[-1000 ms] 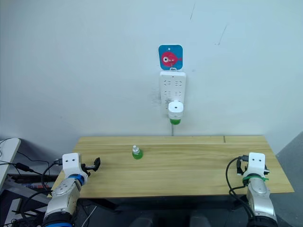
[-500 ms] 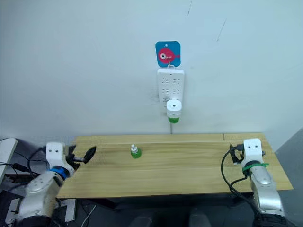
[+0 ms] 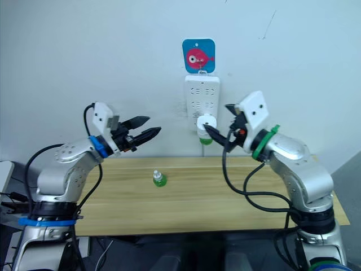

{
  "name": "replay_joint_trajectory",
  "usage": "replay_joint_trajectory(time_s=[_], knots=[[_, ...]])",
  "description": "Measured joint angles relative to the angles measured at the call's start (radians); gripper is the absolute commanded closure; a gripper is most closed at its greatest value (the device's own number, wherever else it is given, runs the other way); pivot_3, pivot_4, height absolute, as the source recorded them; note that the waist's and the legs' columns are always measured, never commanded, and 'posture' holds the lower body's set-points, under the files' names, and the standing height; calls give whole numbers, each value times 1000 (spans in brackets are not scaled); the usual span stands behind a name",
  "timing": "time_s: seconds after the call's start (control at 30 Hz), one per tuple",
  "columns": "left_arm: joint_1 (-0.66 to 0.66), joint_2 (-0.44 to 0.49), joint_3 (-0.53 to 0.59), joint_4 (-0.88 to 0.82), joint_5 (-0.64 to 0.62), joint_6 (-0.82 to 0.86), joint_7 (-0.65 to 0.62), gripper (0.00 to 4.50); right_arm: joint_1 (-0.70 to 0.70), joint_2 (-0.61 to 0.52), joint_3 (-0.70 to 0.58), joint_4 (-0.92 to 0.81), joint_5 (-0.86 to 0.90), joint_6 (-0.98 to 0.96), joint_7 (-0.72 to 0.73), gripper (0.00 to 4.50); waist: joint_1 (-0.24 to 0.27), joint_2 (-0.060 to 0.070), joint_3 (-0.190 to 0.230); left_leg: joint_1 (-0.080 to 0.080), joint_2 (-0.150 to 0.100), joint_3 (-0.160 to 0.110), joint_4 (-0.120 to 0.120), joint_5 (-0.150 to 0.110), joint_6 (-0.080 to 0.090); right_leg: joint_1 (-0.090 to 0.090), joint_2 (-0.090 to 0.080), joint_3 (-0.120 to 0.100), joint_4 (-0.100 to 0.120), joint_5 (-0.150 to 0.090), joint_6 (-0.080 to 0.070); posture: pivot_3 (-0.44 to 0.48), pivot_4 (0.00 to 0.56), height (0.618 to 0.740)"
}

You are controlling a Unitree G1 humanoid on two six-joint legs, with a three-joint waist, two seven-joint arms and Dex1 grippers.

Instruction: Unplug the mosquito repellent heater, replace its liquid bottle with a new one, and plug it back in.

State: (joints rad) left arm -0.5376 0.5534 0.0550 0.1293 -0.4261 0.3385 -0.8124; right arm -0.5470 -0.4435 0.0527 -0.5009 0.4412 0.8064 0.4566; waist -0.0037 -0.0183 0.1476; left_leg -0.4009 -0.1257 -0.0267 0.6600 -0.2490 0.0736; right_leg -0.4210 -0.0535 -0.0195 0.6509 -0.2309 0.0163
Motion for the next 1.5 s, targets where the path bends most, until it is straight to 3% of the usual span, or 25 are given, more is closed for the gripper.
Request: replay_joint_trajectory(time_s=[0.17, 0.5, 1.0, 1.23, 1.5], knots=[[-118, -73, -54, 185, 67, -83, -36, 1544, -9, 37, 61, 38, -61, -12, -36, 0, 0, -1, 4, -2, -1, 0, 0, -1, 1, -1, 0, 0, -6, 1, 1, -145, 155, 740], [-400, -195, -91, 595, 185, -295, -110, 1544, 32, 74, 55, 13, -114, -36, -105, 0, -16, -3, 14, -2, -1, 0, 0, -1, 2, 0, 0, 1, -4, 1, 2, -202, 183, 740], [-575, -254, -95, 903, 279, -479, -244, 1544, 116, 91, 14, -36, -145, -10, -181, 0, -40, -4, 33, -5, -1, 0, 1, -2, 3, -1, -1, 0, -5, 2, 3, -251, 193, 740], [-601, -266, -73, 925, 272, -477, -300, 3102, 137, 135, 29, -35, -191, 9, -253, 0, -51, -4, 34, -8, -1, 0, 1, -2, 3, -4, -1, 0, -4, 2, 3, -253, 192, 740], [-598, -265, -49, 917, 270, -453, -314, 3107, 73, 241, 128, 47, -300, 0, -345, 0, -56, -3, 34, -8, -2, 0, 2, -2, 3, -5, 0, 1, -4, 2, 3, -245, 191, 740]])
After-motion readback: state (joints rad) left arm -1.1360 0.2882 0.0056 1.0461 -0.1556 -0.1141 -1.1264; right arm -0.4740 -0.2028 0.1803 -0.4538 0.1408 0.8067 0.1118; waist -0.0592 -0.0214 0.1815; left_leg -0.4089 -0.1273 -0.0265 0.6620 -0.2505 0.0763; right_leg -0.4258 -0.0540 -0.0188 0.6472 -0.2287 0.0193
